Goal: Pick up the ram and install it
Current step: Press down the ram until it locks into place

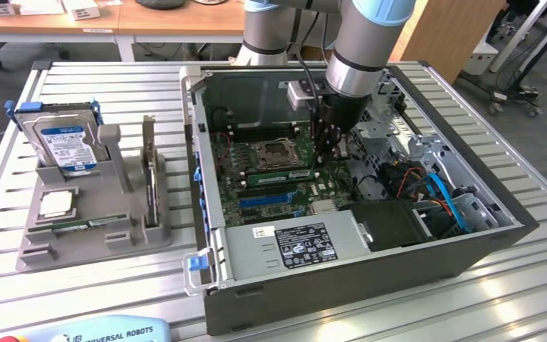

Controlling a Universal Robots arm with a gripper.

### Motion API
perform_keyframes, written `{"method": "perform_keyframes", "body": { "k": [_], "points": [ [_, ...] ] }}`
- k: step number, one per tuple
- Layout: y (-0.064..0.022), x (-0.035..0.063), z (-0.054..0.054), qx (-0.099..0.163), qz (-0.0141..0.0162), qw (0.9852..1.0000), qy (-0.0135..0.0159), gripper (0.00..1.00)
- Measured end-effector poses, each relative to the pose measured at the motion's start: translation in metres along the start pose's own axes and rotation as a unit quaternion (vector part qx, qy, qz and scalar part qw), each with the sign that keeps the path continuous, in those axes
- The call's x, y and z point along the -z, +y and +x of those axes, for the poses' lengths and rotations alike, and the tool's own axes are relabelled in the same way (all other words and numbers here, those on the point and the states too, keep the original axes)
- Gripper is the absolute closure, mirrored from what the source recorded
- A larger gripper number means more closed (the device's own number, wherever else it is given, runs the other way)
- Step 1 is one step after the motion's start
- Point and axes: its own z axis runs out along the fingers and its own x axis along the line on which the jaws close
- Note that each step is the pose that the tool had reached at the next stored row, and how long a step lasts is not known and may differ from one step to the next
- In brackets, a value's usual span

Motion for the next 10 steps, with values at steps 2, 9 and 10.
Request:
{"method": "perform_keyframes", "body": {
  "k": [2, 9, 10],
  "points": [
    [0.0000, 0.0000, 0.0000, 0.000, 0.0000, 1.0000, 0.0000, 0.90],
    [0.0000, -0.0005, -0.0024, 0.000, 0.0000, 1.0000, 0.0000, 0.90],
    [0.0000, -0.0005, -0.0024, 0.000, 0.0000, 1.0000, 0.0000, 0.90]
  ]
}}
